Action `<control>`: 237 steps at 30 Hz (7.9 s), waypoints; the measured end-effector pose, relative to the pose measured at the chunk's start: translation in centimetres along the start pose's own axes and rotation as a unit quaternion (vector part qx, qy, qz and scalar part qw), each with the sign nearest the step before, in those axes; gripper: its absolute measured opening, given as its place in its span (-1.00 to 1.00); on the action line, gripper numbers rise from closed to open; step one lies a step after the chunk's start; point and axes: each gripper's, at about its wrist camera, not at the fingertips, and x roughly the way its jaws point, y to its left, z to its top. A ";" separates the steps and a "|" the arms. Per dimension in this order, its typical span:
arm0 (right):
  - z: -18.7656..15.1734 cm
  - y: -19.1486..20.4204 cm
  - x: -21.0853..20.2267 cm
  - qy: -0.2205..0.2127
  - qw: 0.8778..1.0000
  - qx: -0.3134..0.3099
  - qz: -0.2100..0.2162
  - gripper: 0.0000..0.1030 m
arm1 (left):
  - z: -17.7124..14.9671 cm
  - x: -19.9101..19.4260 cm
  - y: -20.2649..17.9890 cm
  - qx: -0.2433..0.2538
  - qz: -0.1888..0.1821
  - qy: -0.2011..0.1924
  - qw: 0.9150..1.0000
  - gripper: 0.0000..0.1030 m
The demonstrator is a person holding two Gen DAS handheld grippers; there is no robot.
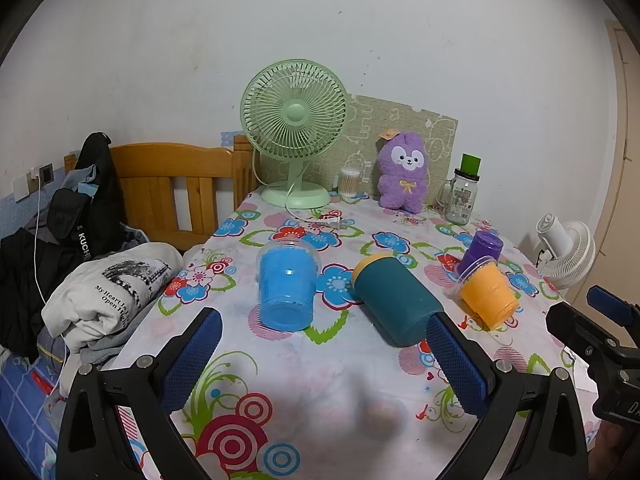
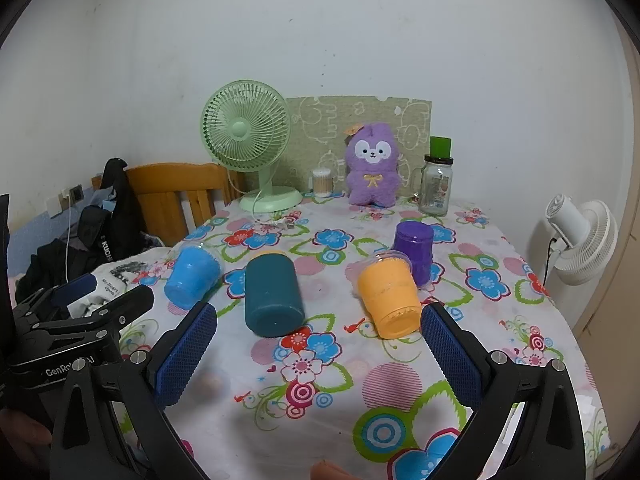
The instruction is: Flip cup upside down
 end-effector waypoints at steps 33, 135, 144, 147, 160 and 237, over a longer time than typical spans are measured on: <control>2.6 11.4 13.0 0.089 0.995 -0.019 0.046 0.99 | 0.2 6.3 9.1 0.041 0.048 0.072 0.995 1.00; 0.2 8.9 10.4 0.155 0.984 -0.051 0.066 0.20 | -2.8 3.6 -0.4 0.121 0.000 0.121 0.985 1.00; -1.1 7.6 9.3 0.160 0.984 -0.043 0.061 0.20 | -4.3 3.0 -1.7 0.128 -0.005 0.129 0.983 1.00; -1.7 7.2 9.2 0.164 0.984 -0.041 0.059 0.20 | -4.7 2.8 -2.1 0.129 -0.007 0.130 0.983 1.00; -3.3 6.0 7.7 0.166 0.984 -0.031 0.056 0.20 | -6.2 2.3 -3.2 0.129 -0.016 0.139 0.982 1.00; -6.5 -14.9 0.3 0.107 0.985 0.137 0.011 0.80 | -7.0 3.7 -16.5 0.138 -0.118 0.144 0.973 1.00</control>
